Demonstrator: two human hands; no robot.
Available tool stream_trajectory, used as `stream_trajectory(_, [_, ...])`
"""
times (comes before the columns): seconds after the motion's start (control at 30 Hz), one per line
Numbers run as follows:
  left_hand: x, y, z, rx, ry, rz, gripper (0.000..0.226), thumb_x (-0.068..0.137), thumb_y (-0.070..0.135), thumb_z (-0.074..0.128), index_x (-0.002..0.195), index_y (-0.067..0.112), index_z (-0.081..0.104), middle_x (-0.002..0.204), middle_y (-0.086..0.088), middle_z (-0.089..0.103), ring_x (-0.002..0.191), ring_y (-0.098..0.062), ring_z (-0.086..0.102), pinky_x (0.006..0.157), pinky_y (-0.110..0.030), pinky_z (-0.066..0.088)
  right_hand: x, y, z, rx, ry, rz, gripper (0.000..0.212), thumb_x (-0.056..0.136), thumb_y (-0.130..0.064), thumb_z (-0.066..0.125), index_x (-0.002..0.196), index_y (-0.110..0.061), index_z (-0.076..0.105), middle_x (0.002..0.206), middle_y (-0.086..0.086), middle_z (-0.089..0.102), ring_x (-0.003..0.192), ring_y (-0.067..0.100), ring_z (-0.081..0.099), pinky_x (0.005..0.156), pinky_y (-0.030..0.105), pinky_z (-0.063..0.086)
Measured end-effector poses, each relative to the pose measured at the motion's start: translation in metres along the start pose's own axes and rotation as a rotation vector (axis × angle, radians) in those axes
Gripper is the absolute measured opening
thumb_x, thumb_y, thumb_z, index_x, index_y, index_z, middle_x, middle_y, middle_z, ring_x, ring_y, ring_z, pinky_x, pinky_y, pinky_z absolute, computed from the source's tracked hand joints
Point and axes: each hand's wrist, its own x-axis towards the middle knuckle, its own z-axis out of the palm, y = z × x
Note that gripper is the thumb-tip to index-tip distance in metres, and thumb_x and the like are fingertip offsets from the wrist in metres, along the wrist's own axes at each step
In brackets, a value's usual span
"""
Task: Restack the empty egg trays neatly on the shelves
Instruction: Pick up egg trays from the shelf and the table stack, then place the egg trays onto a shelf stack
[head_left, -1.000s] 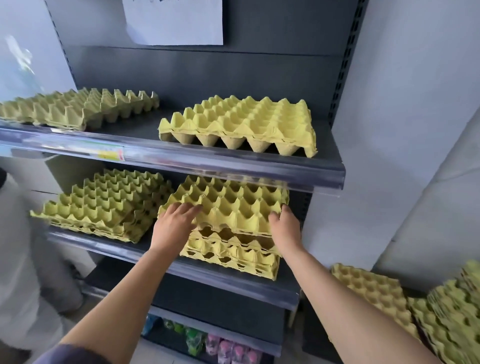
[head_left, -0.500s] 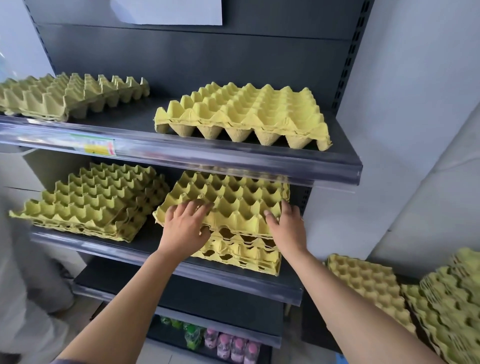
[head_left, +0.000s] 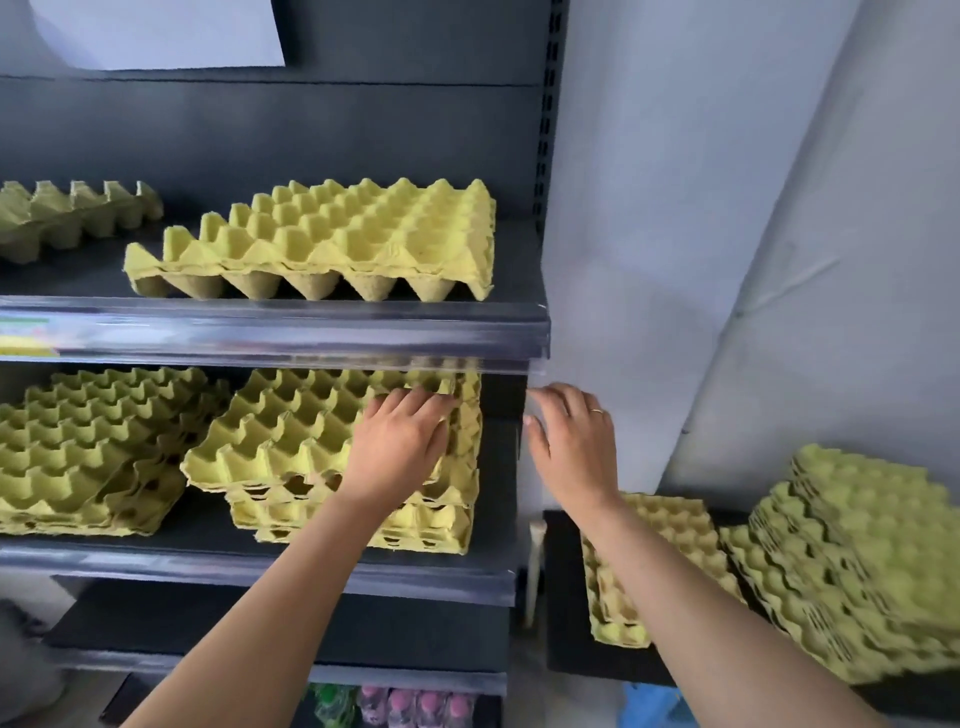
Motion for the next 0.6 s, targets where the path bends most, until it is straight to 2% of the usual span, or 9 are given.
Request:
stream_trajectory(0.17, [0.035,0.089,0.027,-0.108,0.023,0.123,0.031,0.085,0.023,0.041,0.100,0.014,0.066,0.090,-0.002,0.068,0.082,-0.026,0.065,0.071,-0.036,0.050,-0.015,0.086,-0.044,-0.035,0.091,0.039,0.034,0.088,-0.028,0.043,0.106,-0.013,0.068,0.103,0.005,0.066,0.092,0.028,0.061,0.075,0.038,0.050])
stream_trajectory(0.33, [0.067,0.195,0.066,-0.205,0.055,0.203,0.029,0.085,0.019,0.042,0.097,0.014,0.068,0.079,0.002,0.066,0.074,-0.023,0.064,0.067,-0.032,0.046,-0.036,0.183,-0.099,-0.075,0.107,0.062,0.033,0.087,-0.027,0.043,0.104,-0.013,0.068,0.100,0.003,0.068,0.090,0.029,0.063,0.071,0.040,0.052])
stream_trajectory(0.43, [0.085,0.269,0.090,-0.263,0.038,0.242,0.028,0.086,0.020,0.041,0.097,0.016,0.067,0.076,0.004,0.065,0.072,-0.022,0.063,0.070,-0.029,0.037,-0.057,0.250,-0.133,-0.128,0.086,0.085,0.033,0.087,-0.026,0.042,0.103,-0.013,0.068,0.098,0.004,0.068,0.087,0.029,0.063,0.070,0.040,0.053])
stream_trajectory(0.6, [0.107,0.357,0.121,-0.322,-0.044,0.322,0.029,0.083,0.023,0.041,0.092,0.018,0.068,0.075,0.006,0.066,0.070,-0.020,0.063,0.070,-0.027,0.033,-0.089,0.338,-0.163,-0.188,0.026,0.198,0.031,0.087,-0.025,0.044,0.104,-0.014,0.068,0.098,0.004,0.067,0.089,0.029,0.062,0.073,0.040,0.053])
